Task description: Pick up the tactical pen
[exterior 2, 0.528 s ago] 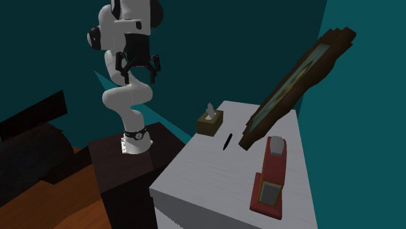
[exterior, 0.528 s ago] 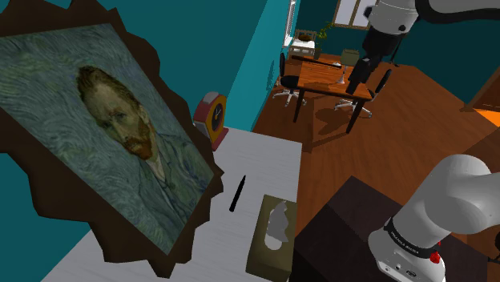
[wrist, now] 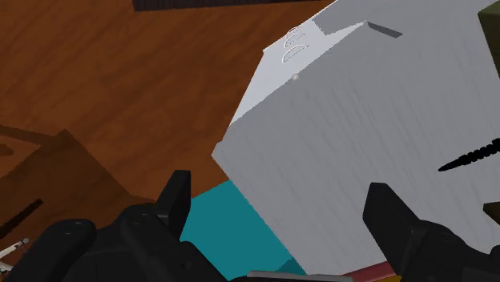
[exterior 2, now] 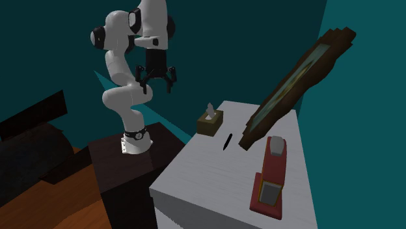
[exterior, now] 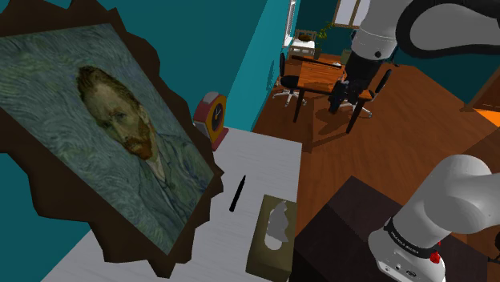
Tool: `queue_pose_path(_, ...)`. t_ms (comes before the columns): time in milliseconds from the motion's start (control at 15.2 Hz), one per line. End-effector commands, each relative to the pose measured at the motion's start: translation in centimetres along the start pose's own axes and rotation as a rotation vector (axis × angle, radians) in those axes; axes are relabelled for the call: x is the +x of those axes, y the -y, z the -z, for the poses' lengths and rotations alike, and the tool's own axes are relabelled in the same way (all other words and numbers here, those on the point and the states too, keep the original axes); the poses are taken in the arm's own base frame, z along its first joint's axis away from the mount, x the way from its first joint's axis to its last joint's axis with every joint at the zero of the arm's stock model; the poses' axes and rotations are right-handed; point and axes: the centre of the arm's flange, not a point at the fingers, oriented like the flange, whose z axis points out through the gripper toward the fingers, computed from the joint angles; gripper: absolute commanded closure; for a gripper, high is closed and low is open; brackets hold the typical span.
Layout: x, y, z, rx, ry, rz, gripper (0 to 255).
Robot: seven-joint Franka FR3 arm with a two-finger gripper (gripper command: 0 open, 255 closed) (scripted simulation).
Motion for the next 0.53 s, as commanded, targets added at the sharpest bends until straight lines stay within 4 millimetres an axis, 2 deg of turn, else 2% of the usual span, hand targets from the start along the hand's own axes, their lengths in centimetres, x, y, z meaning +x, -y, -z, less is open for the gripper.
queue_pose_path(0,-0.5,2.3,-1.5,-0.003,0.004,-0.069,0)
queue_pose_path(462,-0.4,10.2,-6.5,-0.012,0.017,-0.286,0)
